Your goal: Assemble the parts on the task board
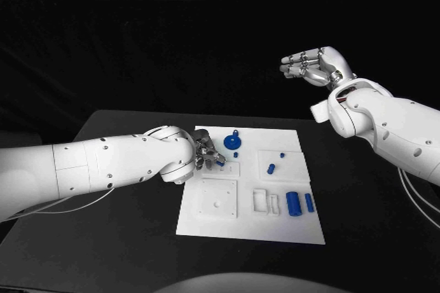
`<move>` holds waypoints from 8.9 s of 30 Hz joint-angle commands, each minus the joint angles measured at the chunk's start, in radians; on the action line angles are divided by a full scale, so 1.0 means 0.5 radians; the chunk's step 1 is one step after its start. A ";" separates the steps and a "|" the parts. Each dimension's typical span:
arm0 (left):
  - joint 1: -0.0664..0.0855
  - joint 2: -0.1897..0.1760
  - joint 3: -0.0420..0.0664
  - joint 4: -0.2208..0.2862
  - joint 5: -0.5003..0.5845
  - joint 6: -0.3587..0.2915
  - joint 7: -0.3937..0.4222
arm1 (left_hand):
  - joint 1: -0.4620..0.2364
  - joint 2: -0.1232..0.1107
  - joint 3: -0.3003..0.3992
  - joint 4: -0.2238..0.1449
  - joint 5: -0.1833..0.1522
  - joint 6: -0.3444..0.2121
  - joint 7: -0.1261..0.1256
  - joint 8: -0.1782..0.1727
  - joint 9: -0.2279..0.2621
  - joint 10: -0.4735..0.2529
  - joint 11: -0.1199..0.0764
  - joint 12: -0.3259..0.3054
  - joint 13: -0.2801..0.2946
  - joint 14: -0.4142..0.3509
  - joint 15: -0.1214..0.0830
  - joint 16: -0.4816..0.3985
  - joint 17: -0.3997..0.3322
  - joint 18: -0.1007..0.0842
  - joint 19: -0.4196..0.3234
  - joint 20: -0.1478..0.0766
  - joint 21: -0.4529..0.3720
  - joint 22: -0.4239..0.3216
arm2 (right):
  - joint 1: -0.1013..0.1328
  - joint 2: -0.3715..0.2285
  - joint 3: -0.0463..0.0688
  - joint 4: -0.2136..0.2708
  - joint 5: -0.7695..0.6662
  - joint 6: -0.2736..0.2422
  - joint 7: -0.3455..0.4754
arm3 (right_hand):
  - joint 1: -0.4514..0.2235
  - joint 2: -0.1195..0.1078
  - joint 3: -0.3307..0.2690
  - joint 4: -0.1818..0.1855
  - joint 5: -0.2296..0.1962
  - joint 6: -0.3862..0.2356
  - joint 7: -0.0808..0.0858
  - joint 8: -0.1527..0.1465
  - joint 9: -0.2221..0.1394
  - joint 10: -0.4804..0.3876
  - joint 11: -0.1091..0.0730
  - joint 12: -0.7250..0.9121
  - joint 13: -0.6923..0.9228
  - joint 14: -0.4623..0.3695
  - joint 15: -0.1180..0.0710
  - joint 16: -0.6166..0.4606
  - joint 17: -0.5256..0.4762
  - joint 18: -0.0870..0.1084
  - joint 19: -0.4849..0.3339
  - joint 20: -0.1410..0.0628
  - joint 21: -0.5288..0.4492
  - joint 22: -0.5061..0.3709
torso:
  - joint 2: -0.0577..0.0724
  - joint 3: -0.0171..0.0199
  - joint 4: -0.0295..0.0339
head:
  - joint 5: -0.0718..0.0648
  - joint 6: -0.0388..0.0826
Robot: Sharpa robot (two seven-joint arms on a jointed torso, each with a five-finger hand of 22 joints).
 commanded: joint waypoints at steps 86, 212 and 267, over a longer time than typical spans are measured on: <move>-0.036 0.115 0.003 -0.087 -0.073 0.313 -0.031 | 0.072 -0.004 0.147 -0.077 -0.288 0.255 -0.182 0.008 0.069 0.087 -0.014 0.062 0.021 0.016 0.007 0.023 0.021 0.015 0.028 0.017 -0.036 0.037 | -0.006 0.000 0.001 -0.001 -0.008 0.011 0.004 | 0.002 -0.040 0.050 0.014 0.012 -0.028 0.002 -0.006 -0.003 -0.018 0.000 -0.011 -0.001 -0.024 0.012 -0.006 -0.002 0.028 -0.040 0.006 0.003 -0.002 | 0.003 -0.0008 -0.001 | -0.002 -0.024; 0.063 0.209 0.004 -0.222 -0.043 0.555 -0.073 | -0.010 0.056 0.388 -0.110 -0.521 0.430 -0.257 0.040 0.723 0.077 -0.058 0.477 0.188 0.125 0.006 0.327 0.520 0.214 -0.028 0.202 0.253 0.037 | -0.032 0.009 0.001 -0.020 0.005 0.053 -0.014 | 0.000 -0.035 0.057 0.013 0.009 -0.034 0.003 -0.006 -0.003 -0.023 0.003 -0.011 -0.001 -0.029 0.016 -0.006 -0.002 0.028 -0.049 0.009 0.003 -0.002 | 0.003 -0.0012 0.002 | 0.006 -0.049; 0.032 0.292 0.004 -0.333 -0.067 0.691 -0.109 | -0.040 0.098 0.406 -0.085 -0.577 0.413 -0.256 0.037 0.763 0.078 -0.056 0.474 0.159 0.117 0.007 0.310 0.480 0.193 -0.029 0.182 0.241 0.036 | -0.033 0.010 0.001 -0.019 0.005 0.064 -0.016 | 0.002 -0.033 0.058 0.010 0.009 -0.033 0.003 -0.006 -0.003 -0.025 0.004 -0.011 -0.001 -0.031 0.017 -0.006 -0.002 0.028 -0.051 0.010 0.004 -0.002 | 0.003 -0.0010 0.000 | 0.007 -0.056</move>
